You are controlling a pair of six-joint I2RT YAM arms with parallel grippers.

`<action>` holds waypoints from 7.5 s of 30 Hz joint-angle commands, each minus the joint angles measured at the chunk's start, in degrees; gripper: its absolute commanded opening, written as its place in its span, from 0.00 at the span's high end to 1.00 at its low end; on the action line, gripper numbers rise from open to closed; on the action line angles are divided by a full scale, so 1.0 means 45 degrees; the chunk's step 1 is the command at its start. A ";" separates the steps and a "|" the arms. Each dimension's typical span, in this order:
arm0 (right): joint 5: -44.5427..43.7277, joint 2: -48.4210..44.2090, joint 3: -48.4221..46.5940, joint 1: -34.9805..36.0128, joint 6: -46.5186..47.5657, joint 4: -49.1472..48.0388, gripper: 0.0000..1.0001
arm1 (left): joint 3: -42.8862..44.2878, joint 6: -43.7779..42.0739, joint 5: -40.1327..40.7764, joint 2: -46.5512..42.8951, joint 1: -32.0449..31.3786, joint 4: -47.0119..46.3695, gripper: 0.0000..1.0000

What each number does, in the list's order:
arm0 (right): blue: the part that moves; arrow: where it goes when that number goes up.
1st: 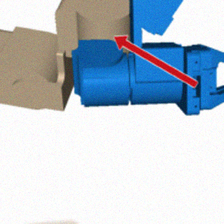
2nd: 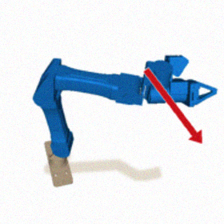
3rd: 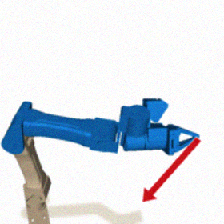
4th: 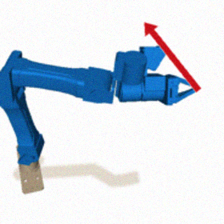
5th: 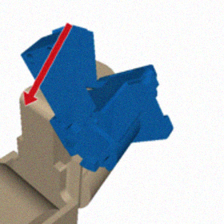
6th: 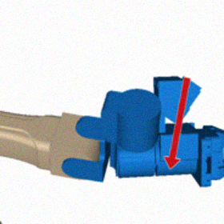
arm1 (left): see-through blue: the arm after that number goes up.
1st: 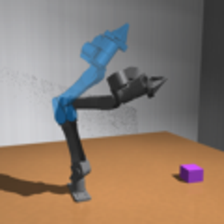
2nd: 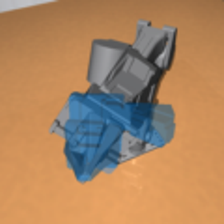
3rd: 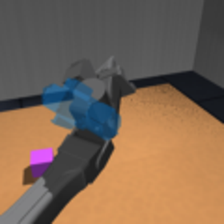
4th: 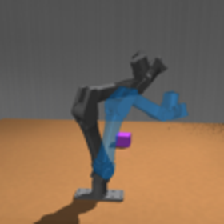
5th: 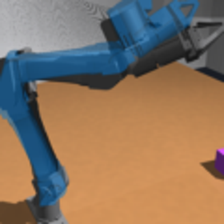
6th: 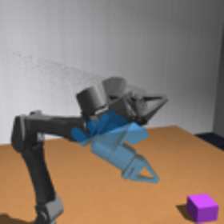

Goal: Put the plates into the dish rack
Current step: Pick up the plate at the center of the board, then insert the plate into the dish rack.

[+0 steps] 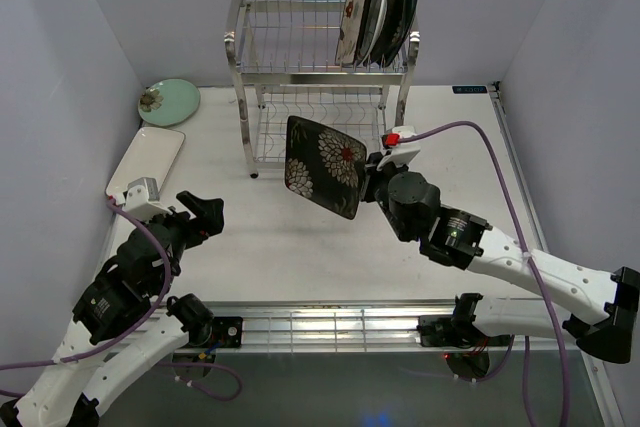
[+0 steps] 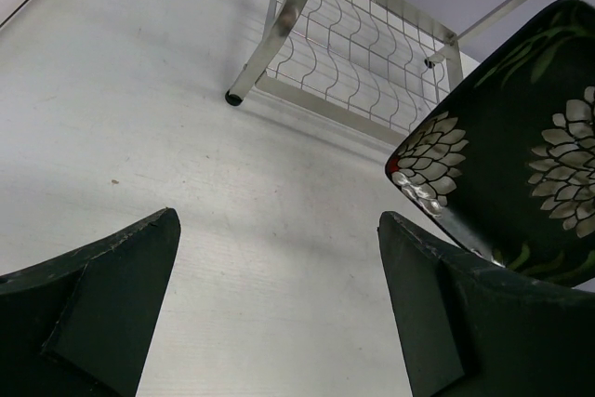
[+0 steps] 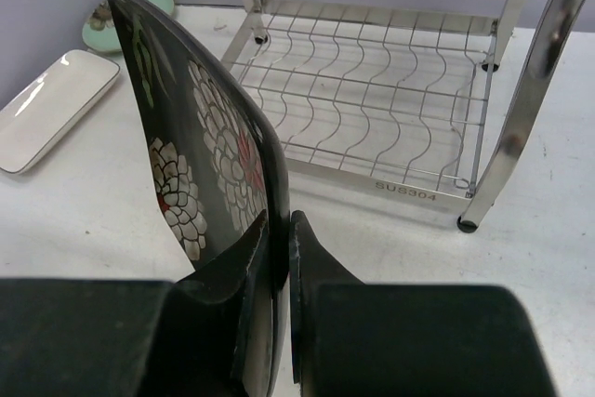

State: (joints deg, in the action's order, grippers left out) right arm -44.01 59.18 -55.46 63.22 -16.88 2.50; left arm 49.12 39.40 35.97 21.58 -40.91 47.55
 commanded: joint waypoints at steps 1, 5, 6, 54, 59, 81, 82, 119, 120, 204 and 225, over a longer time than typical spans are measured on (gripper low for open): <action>-0.0299 -0.0689 -0.1463 0.0208 0.0080 -0.1963 0.92 | -0.0096 -0.0142 -0.0004 0.0028 0.0008 -0.0098 0.02; -0.0161 -0.0593 -0.2146 0.0345 0.0334 -0.1807 0.92 | -0.0096 -0.0142 -0.0024 0.0067 0.0008 -0.0098 0.02; -0.0142 -0.0534 -0.2302 0.0345 0.0450 -0.1787 0.92 | -0.0096 -0.0142 -0.0024 0.0086 0.0008 -0.0098 0.02; -0.3365 0.8586 -1.5213 0.0131 1.0288 -0.9927 0.92 | -0.0135 -0.0298 -0.0570 0.0360 0.0301 -0.0195 0.02; -0.3326 0.9466 -1.5546 -0.0396 1.0881 -1.1161 0.92 | -0.0174 -0.0395 -0.0765 0.0476 0.0321 -0.0293 0.02; -0.2877 1.1810 -1.7031 -0.1725 1.4007 -1.4658 0.92 | -0.0213 -0.0532 -0.1254 0.0731 0.0379 -0.0488 0.02; -0.2857 1.1888 -1.6992 -0.1764 1.3909 -1.4677 0.92 | -0.0213 -0.0571 -0.1331 0.0750 0.0379 -0.0546 0.02; -0.3247 1.3920 -1.4298 -0.2330 1.8341 -2.2858 0.92 | -0.0428 -0.1196 -0.1977 0.0555 0.0516 -0.1113 0.02; -0.3306 1.3842 -1.4006 -0.2350 1.8497 -2.3035 0.92 | -0.0447 -0.1196 -0.1996 0.0555 0.0555 -0.1113 0.02; -0.4810 1.1205 -0.8027 -0.3639 1.6037 -2.3564 0.92 | 1.7036 -0.1294 -0.5161 1.7668 0.2723 -0.8373 0.02; -0.4420 1.0112 -0.6465 -0.3541 1.5257 -2.3565 0.92 | 1.6935 -0.2387 -0.2524 1.8797 0.2742 -0.9433 0.02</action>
State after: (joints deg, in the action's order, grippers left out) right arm -49.93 106.50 -87.26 51.09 47.59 -78.02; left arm 125.86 30.92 21.26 105.19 -28.93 7.42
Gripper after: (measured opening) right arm 0.124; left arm 0.979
